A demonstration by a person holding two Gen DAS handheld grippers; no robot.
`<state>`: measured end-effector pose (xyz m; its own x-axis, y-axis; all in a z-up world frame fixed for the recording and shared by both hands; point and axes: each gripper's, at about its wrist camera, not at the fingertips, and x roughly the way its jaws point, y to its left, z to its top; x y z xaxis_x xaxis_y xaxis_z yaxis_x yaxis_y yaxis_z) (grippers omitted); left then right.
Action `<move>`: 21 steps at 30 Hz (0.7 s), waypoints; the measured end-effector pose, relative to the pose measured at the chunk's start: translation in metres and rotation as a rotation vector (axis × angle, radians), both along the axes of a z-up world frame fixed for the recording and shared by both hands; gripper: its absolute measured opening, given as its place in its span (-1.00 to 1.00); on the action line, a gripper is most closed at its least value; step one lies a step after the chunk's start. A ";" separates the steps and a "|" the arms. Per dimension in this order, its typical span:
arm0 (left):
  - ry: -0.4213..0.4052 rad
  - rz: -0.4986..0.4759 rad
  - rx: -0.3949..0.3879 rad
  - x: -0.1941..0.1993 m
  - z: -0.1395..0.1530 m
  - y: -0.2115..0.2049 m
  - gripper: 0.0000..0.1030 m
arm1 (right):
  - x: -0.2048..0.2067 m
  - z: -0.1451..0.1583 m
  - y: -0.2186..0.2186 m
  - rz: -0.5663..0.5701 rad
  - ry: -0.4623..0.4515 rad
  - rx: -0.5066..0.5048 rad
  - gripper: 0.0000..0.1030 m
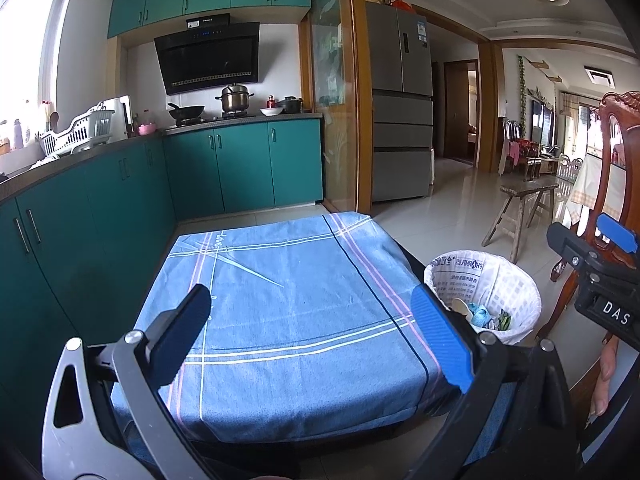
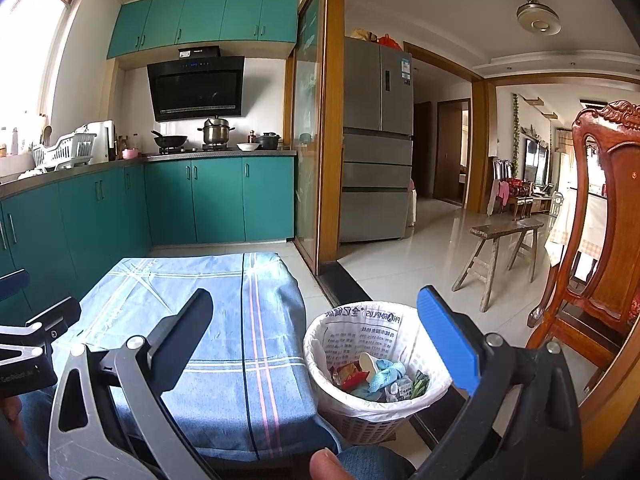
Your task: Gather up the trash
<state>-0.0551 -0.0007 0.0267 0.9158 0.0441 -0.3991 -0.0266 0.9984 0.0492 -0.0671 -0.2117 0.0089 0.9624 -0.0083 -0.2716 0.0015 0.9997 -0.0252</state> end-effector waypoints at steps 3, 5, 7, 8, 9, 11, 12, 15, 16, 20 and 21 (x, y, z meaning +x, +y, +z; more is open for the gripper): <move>0.007 0.001 0.000 0.003 -0.001 0.000 0.94 | 0.002 -0.002 -0.001 0.002 0.008 0.001 0.93; 0.013 0.002 0.000 0.005 -0.003 0.001 0.94 | 0.004 -0.003 -0.001 0.003 0.013 0.001 0.93; 0.021 0.005 -0.001 0.007 -0.006 0.001 0.94 | 0.007 -0.004 -0.002 0.004 0.020 0.001 0.94; 0.024 0.005 -0.001 0.007 -0.006 0.000 0.94 | 0.008 -0.005 -0.003 0.004 0.022 0.002 0.93; 0.027 0.005 0.001 0.008 -0.007 0.000 0.94 | 0.009 -0.006 -0.003 0.004 0.026 0.003 0.93; 0.031 0.007 0.006 0.009 -0.008 -0.001 0.94 | 0.010 -0.007 -0.003 0.004 0.034 0.004 0.93; 0.031 0.007 0.008 0.009 -0.009 -0.001 0.94 | 0.011 -0.008 -0.004 0.004 0.038 0.005 0.93; 0.031 0.007 0.013 0.010 -0.009 -0.003 0.94 | 0.013 -0.010 -0.005 0.008 0.047 0.010 0.93; 0.032 0.007 0.013 0.011 -0.009 -0.003 0.94 | 0.013 -0.010 -0.005 0.009 0.049 0.011 0.93; 0.058 0.015 0.011 0.018 -0.013 -0.002 0.94 | 0.015 -0.012 -0.004 0.014 0.060 0.012 0.93; 0.063 0.018 0.015 0.021 -0.015 -0.001 0.94 | 0.016 -0.012 -0.004 0.016 0.063 0.014 0.93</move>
